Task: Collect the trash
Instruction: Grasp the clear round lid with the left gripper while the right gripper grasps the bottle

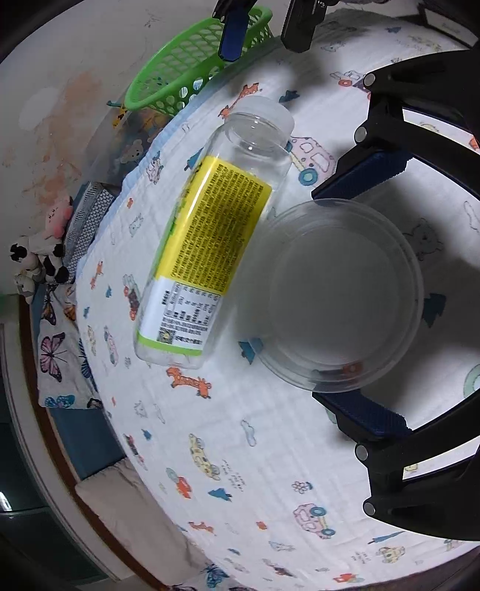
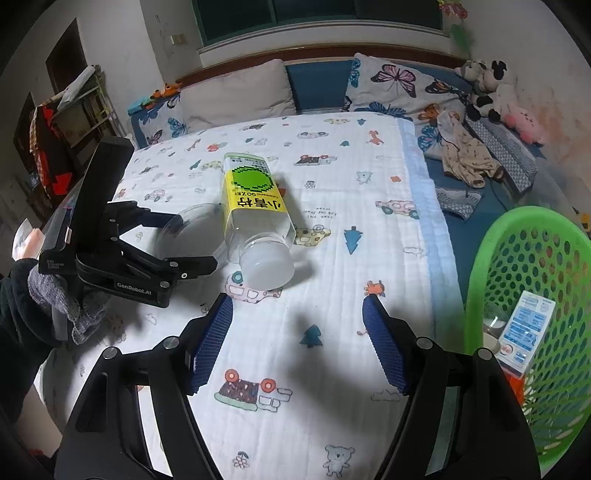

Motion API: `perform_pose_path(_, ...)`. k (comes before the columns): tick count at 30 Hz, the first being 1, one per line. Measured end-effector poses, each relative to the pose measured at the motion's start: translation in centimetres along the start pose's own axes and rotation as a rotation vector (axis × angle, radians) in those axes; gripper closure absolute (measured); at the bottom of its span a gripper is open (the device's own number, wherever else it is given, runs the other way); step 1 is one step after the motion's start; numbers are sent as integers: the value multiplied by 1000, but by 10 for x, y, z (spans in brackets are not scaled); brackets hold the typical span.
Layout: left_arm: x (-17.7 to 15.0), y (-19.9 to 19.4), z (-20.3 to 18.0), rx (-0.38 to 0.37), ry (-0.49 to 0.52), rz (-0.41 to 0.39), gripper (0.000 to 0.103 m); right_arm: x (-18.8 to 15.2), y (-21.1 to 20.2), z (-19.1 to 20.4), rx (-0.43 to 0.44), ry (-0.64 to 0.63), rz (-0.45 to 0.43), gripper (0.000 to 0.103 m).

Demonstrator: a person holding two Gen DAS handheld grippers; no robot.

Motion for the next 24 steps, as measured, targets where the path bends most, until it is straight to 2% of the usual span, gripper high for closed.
perform_pose_path(9, -5, -11, 5, 20, -2, -37, 13, 3, 13, 4, 22, 15, 1, 34)
perform_pose_path(17, -17, -25, 28, 65, -54, -28, 13, 5, 35, 22, 75, 23, 22, 39)
perform_pose_path(24, -27, -45, 44, 80, -102, -43, 13, 3, 55, 29, 70, -9, 39, 45)
Point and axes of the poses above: each gripper's, at about its wrist camera, not at the fingertips, and y roughly the way its jaws point, z to its left, x to its top, the point moved 10 cm from there along y, roughly the way its jaws point, and after that the axes turned 9 degrees about -z, right-handed, at the moved point
